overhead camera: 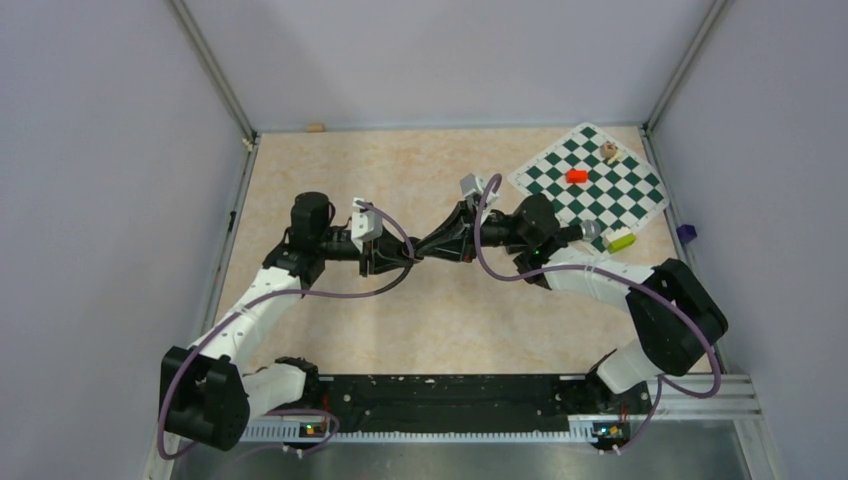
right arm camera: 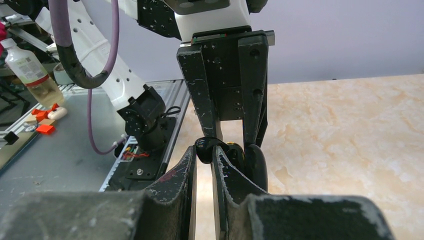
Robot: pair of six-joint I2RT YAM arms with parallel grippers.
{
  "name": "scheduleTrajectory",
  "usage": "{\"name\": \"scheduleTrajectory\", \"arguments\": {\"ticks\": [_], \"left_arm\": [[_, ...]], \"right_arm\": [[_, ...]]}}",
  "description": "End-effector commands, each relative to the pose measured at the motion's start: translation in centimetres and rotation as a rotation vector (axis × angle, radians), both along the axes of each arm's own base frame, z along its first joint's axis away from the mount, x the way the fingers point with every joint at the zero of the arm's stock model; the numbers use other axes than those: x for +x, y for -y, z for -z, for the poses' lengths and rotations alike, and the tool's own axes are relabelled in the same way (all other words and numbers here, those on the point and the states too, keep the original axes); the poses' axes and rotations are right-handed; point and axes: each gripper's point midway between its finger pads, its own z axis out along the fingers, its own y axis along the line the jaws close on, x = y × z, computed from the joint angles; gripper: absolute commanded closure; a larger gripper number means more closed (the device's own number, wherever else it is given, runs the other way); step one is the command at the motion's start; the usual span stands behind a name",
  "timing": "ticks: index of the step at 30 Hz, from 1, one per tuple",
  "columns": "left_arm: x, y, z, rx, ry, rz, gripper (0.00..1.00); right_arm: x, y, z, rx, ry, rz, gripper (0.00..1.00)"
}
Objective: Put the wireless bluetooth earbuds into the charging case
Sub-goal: Place the earbud in the charging case.
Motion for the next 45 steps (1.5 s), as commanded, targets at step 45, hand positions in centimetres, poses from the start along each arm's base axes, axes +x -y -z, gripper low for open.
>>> {"name": "scheduleTrajectory", "arguments": {"ticks": [45], "left_arm": [[-1.0, 0.4, -2.0, -0.056, 0.063, 0.072, 1.0]], "right_arm": [[0.4, -1.1, 1.3, 0.008, -0.115, 0.025, 0.9]]}}
